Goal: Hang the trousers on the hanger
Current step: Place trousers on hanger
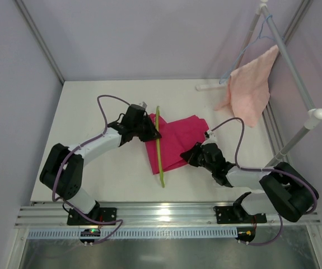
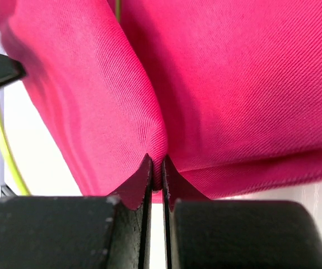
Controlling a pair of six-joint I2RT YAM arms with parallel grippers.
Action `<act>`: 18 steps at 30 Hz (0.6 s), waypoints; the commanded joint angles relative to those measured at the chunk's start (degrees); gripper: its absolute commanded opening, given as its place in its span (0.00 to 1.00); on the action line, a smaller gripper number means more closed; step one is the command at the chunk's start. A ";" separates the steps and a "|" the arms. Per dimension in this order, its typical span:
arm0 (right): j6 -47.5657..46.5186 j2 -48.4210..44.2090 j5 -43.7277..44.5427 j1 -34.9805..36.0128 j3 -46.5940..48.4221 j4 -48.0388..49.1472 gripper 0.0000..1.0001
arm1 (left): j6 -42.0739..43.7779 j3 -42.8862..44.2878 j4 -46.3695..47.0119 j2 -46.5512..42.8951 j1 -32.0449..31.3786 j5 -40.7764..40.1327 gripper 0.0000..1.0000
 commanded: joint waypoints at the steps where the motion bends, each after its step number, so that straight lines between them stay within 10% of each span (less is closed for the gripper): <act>1: 1.65 -5.74 12.08 1.34 -1.31 -6.83 0.04 | 3.33 0.22 -6.01 -1.44 0.98 -7.31 0.00; 9: 6.91 -21.65 28.52 6.61 1.07 -30.30 0.04 | 3.33 -0.48 -7.51 -3.54 1.60 -9.07 0.00; 18: 12.98 -18.93 33.44 9.86 0.36 -36.72 0.04 | 3.06 0.92 -10.57 -3.02 2.48 -10.47 0.00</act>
